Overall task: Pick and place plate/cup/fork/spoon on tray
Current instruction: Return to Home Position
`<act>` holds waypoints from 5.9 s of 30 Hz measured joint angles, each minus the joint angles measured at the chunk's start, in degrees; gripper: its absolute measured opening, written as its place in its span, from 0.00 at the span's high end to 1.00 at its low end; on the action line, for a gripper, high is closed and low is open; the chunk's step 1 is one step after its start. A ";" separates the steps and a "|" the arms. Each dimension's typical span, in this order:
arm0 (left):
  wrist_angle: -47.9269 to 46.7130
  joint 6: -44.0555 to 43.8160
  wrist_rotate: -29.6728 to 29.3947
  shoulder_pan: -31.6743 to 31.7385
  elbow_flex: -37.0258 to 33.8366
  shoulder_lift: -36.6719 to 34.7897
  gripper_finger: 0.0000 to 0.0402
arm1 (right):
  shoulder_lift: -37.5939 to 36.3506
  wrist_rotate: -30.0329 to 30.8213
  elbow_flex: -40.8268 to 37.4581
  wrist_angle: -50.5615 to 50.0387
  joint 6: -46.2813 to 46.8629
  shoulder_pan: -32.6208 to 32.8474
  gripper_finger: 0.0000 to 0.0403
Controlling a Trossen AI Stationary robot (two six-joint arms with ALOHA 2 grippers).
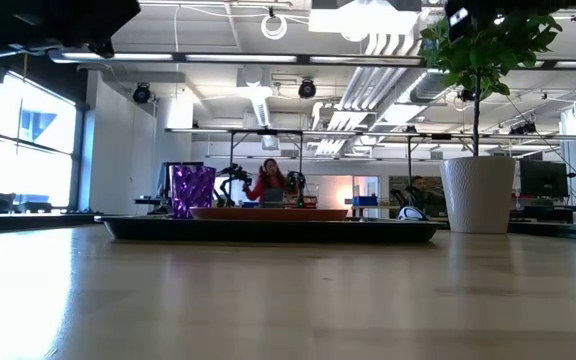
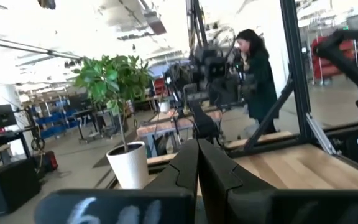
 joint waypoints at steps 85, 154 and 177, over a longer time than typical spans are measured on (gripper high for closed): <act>-19.03 -6.71 -2.36 0.69 -7.78 -8.16 1.00 | -28.04 0.35 -28.59 -3.11 9.52 -9.98 1.00; -19.14 -6.63 -2.34 0.69 -7.78 -8.16 1.00 | -28.04 0.35 -28.61 -3.11 9.50 -9.98 1.00; -19.14 -6.63 -2.35 0.68 -7.78 -8.16 1.00 | -28.04 0.35 -28.61 -3.11 9.50 -9.98 1.00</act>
